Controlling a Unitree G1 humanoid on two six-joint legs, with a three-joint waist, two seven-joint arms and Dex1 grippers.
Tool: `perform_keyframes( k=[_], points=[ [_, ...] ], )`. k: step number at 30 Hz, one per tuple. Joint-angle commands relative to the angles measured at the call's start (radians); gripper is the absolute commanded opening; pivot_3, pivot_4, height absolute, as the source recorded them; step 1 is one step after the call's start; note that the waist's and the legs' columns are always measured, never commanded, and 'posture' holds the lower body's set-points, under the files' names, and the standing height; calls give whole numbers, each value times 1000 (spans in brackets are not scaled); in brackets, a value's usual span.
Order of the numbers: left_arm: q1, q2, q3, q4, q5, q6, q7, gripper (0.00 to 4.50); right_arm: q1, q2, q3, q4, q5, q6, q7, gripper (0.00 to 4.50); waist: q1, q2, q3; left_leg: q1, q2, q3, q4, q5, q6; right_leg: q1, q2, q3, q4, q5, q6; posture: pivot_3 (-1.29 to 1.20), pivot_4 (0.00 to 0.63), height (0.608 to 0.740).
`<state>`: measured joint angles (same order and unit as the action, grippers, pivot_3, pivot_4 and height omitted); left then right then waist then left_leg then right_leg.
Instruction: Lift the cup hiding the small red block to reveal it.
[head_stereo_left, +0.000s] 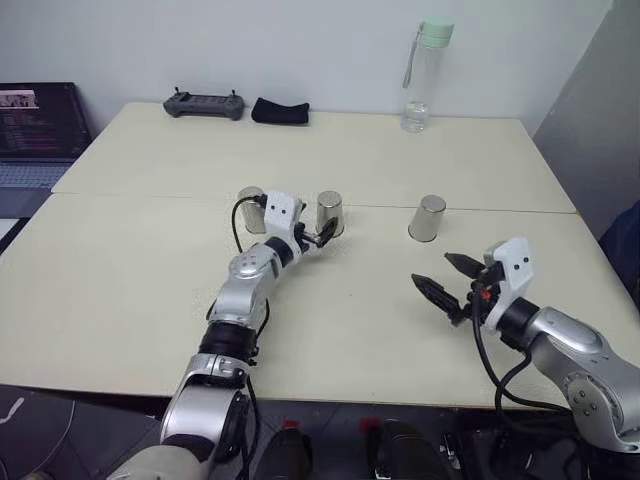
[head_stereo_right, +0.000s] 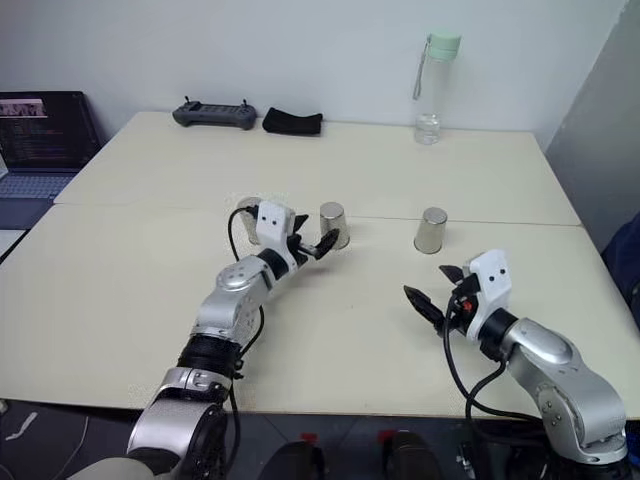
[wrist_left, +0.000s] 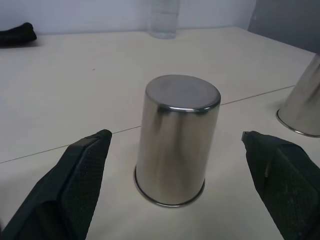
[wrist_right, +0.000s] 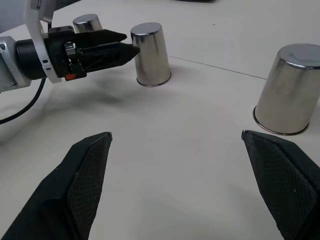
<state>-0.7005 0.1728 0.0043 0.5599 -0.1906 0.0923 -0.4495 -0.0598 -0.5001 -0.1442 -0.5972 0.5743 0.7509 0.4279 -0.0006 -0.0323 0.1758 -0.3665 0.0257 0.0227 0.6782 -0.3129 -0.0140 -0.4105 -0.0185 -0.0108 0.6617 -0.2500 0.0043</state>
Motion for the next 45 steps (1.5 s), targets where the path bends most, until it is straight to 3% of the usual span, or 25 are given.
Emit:
perform_keyframes(
  k=[1,10,19,27,36,45],
  points=[
    [-74,-40,-1,98,20,-86,-2,4500,-3,2,-23,-43,12,-12,-14,4427,0,0,0,0,0,0,0,0,0,0,0,0,0,0,0,0,150,740],
    [-165,-61,17,286,60,-189,40,4500,5,5,-19,-57,17,-10,-26,4427,-1,0,0,0,0,0,0,0,0,0,0,0,0,0,1,0,150,740],
    [-197,-58,44,355,62,-207,51,2837,14,12,-16,-67,21,-7,-36,4500,-1,0,0,0,0,0,0,0,0,0,0,-1,0,0,1,0,150,740],
    [-209,-57,50,376,64,-219,35,2719,22,17,-12,-73,20,-7,-42,4500,-1,0,0,0,0,0,0,0,0,0,0,-1,0,0,1,0,150,740],
    [-93,-21,2,-45,70,-50,15,2719,34,26,-7,-82,15,-11,-52,4500,-2,0,0,0,1,0,0,0,-1,0,0,0,0,0,1,0,150,740],
    [175,54,33,-665,3,405,81,2719,26,40,7,-68,7,-18,-55,4500,-4,0,0,1,3,0,0,1,-2,0,-2,0,2,0,1,0,150,740]
  ],
)
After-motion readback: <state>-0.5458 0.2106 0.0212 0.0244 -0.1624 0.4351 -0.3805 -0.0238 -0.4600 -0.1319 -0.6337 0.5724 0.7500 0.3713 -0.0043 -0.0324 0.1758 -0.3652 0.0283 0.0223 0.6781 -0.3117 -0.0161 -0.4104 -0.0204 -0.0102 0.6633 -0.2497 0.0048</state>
